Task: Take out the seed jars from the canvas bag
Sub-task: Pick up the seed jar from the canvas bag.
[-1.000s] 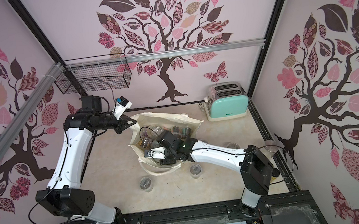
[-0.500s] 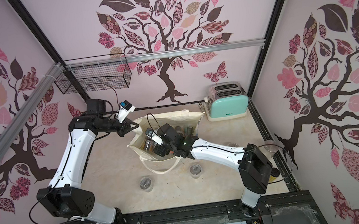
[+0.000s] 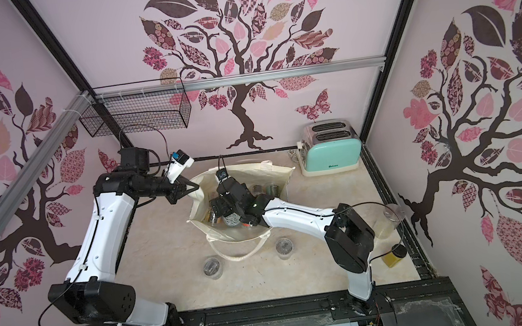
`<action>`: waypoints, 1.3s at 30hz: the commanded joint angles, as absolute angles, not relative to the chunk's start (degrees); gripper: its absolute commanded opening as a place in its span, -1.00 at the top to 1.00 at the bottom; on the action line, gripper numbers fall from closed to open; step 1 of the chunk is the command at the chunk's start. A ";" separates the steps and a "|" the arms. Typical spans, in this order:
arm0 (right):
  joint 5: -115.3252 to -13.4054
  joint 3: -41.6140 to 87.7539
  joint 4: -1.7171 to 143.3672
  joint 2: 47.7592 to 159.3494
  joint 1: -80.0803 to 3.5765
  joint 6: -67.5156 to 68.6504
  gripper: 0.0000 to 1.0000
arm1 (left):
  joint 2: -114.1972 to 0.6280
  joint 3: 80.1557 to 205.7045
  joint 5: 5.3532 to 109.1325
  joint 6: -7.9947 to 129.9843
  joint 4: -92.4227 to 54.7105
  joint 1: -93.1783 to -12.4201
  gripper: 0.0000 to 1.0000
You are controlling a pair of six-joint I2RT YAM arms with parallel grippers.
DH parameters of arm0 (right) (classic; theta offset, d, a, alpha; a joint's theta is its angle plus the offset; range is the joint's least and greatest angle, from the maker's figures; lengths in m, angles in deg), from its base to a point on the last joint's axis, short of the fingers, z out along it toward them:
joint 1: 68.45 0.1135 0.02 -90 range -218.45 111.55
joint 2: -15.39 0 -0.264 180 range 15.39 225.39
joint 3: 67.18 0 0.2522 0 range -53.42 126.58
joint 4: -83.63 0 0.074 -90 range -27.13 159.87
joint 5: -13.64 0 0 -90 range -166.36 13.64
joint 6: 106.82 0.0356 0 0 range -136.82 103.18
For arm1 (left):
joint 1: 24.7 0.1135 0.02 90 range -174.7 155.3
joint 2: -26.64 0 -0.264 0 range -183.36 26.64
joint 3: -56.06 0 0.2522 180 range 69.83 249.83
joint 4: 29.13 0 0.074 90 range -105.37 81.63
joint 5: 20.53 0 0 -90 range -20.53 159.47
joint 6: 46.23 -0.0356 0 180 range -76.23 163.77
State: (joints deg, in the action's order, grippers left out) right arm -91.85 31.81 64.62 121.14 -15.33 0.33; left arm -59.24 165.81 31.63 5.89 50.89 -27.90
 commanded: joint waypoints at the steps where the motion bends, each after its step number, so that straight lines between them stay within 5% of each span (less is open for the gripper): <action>1: -93.22 34.30 65.01 123.82 -15.54 8.42 -0.94 | -56.67 165.58 27.87 4.82 52.03 -27.77 1.00; 22: -96.51 37.76 65.89 131.75 -16.35 19.72 -0.99 | -56.91 165.91 26.41 5.46 51.85 -27.59 1.00; 39: -94.34 41.55 71.31 138.70 -17.38 15.98 -0.96 | -57.46 166.44 25.17 5.47 51.78 -27.47 1.00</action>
